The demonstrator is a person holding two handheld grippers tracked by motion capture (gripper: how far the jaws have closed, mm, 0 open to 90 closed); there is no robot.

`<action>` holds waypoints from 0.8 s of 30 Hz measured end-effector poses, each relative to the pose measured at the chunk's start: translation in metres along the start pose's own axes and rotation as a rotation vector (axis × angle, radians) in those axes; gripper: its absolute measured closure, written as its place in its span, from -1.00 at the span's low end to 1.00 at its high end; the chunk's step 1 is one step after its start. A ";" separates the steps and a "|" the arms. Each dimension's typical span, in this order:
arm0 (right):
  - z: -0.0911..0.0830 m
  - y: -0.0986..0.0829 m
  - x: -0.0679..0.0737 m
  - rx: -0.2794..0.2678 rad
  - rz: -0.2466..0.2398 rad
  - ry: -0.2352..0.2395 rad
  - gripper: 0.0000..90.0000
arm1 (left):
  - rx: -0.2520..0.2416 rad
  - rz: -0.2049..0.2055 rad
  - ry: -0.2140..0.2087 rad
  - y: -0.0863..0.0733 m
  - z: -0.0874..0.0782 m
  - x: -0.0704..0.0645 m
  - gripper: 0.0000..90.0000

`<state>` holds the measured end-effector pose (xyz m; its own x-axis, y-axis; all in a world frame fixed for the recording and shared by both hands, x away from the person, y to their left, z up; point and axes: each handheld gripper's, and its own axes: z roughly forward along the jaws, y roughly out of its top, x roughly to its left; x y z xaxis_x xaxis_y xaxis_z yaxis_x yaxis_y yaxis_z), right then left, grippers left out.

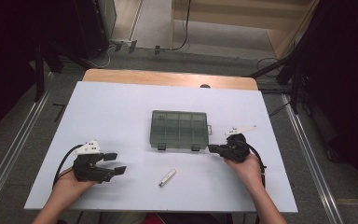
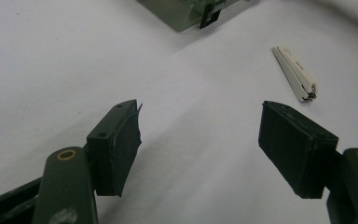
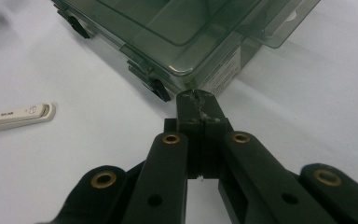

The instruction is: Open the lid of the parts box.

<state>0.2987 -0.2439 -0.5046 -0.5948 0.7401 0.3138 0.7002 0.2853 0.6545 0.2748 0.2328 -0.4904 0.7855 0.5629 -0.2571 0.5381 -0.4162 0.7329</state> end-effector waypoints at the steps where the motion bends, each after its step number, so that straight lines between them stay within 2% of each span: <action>1: 0.000 0.000 0.000 -0.001 -0.006 0.001 1.00 | -0.001 0.001 0.000 0.000 0.000 0.000 -0.35; 24: -0.001 0.001 0.004 -0.011 -0.015 -0.001 1.00 | -0.001 0.001 -0.002 0.000 0.000 0.000 -0.35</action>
<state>0.2963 -0.2414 -0.5017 -0.6050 0.7363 0.3031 0.6866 0.2896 0.6669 0.2748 0.2331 -0.4902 0.7868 0.5608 -0.2578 0.5369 -0.4160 0.7339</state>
